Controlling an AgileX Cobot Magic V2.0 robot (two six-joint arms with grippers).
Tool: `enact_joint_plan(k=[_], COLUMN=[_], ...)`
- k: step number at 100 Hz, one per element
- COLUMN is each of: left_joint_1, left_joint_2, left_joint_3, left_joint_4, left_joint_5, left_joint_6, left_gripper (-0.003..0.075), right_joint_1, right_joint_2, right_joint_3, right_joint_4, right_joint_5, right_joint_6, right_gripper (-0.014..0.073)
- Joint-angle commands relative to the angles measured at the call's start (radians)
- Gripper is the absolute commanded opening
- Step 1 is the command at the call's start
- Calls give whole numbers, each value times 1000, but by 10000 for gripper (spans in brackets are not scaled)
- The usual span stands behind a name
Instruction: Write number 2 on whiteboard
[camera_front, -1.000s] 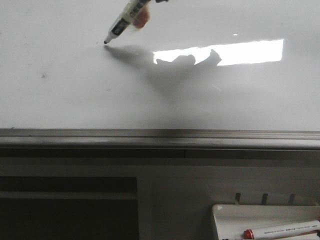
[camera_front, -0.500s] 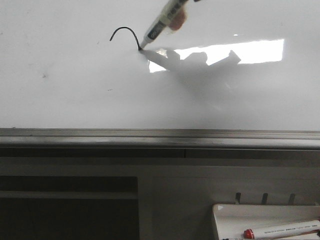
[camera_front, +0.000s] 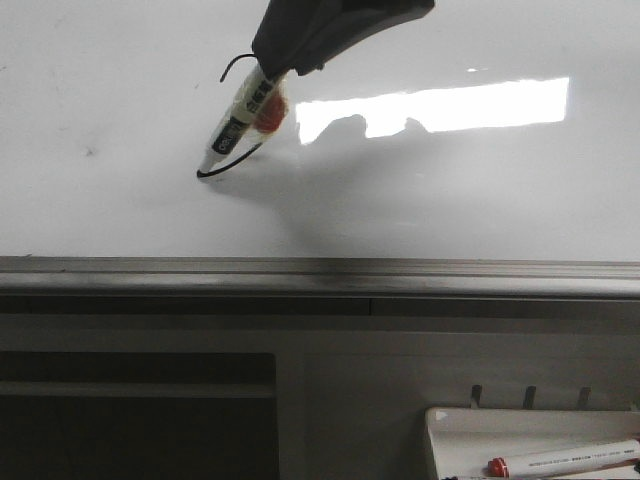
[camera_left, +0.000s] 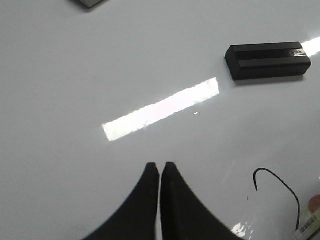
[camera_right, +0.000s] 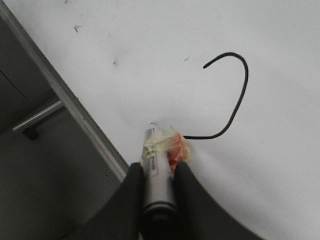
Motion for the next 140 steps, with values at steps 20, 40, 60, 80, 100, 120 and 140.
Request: enact_joint_plan(k=[20, 40, 60, 80, 100, 120, 140], left_joint_1=[3, 3, 3, 3, 3, -22, -137], left_joint_2=[2, 2, 2, 2, 2, 2, 32], left_joint_3=[-28, -28, -28, -28, -28, -28, -28], left_joint_4=[-16, -16, -16, -16, 71, 194, 345], left_joint_5=[-80, -80, -80, -84, -84, -172, -186], left_joint_6=[-11, -11, -11, -11, -11, -11, -43], left_gripper=[-20, -20, -20, -20, -20, 118, 402], right_joint_1=[-26, -84, -141, -114, -7, 26, 38], right_joint_2=[-41, -81, -117, -166, -262, -289, -289], right_joint_3=[-33, -12, -12, -14, -16, -16, -16], right_joint_4=[-119, -139, -178, -165, -105, -107, -114], right_joint_5=[78, 112, 176, 181, 174, 185, 107], right_joint_6=[-8, 0, 33, 33, 33, 33, 19], right_gripper=[-50, -50, -50, -50, -50, -50, -50])
